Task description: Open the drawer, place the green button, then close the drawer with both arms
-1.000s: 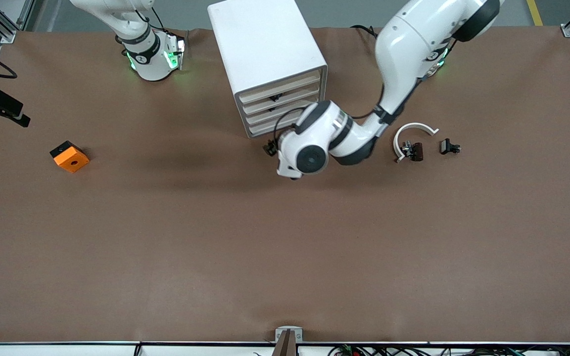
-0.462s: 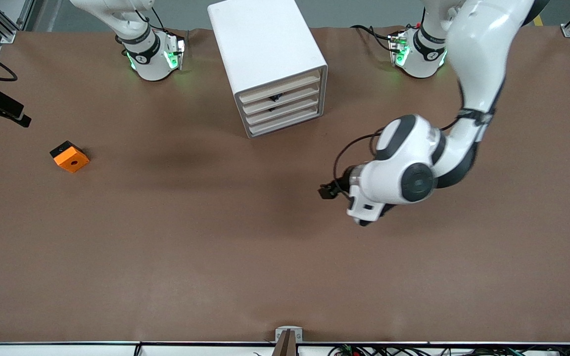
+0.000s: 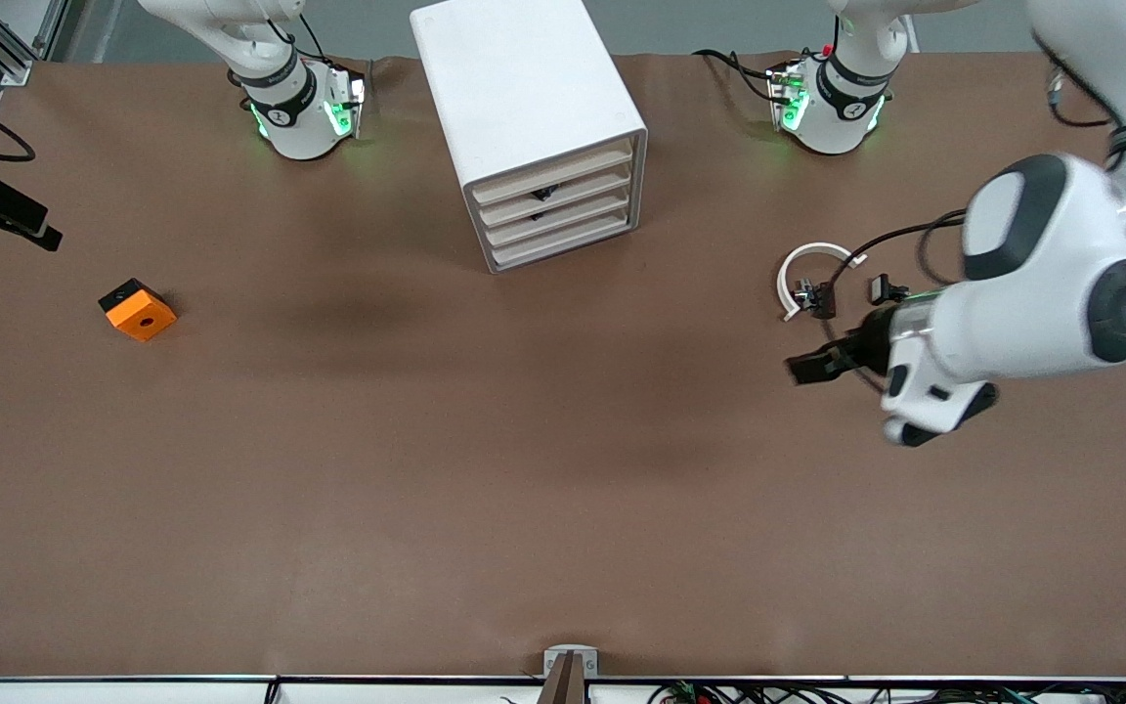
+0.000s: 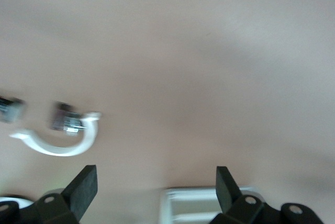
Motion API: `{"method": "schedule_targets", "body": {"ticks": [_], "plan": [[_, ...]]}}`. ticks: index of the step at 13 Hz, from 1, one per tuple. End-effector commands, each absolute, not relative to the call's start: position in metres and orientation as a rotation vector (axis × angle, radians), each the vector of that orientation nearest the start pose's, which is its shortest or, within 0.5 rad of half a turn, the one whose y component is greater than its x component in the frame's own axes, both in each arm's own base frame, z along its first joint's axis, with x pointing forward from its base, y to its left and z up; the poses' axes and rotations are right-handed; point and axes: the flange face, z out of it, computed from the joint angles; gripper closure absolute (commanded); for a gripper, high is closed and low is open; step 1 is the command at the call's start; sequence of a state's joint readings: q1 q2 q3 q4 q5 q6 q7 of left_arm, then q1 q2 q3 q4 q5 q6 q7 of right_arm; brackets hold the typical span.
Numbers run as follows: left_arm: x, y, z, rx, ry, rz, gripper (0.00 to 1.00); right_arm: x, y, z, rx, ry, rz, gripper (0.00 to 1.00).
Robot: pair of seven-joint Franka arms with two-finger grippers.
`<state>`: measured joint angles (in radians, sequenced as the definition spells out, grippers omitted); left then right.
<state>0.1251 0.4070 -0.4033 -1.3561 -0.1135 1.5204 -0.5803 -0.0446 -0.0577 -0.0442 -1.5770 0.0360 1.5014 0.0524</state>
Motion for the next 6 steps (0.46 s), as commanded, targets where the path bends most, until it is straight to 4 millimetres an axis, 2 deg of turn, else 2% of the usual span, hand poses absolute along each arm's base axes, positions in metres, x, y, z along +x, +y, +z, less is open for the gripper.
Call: {"method": "schedule_targets", "body": {"ticks": [1,2,3,5,6], "plan": [[0.601,-0.099,0.538,-3.201,-0.24,0.468,0.0,0.515,-0.043,0.649,-3.102,0.231,0.021,0.0],[0.588,-0.092,0.551,-3.189,-0.177,0.435,0.0,0.514,-0.042,0.649,-3.102,0.229,0.024,0.0],[0.575,-0.073,0.558,-3.181,-0.113,0.417,0.0,0.511,-0.042,0.646,-3.102,0.229,0.021,0.0],[0.544,-0.042,0.566,-3.189,0.028,0.398,0.0,0.511,-0.038,0.648,-3.103,0.217,0.009,0.0],[0.532,-0.034,0.57,-3.198,0.057,0.351,0.0,0.512,-0.037,0.649,-3.103,0.217,0.007,0.0]]}}
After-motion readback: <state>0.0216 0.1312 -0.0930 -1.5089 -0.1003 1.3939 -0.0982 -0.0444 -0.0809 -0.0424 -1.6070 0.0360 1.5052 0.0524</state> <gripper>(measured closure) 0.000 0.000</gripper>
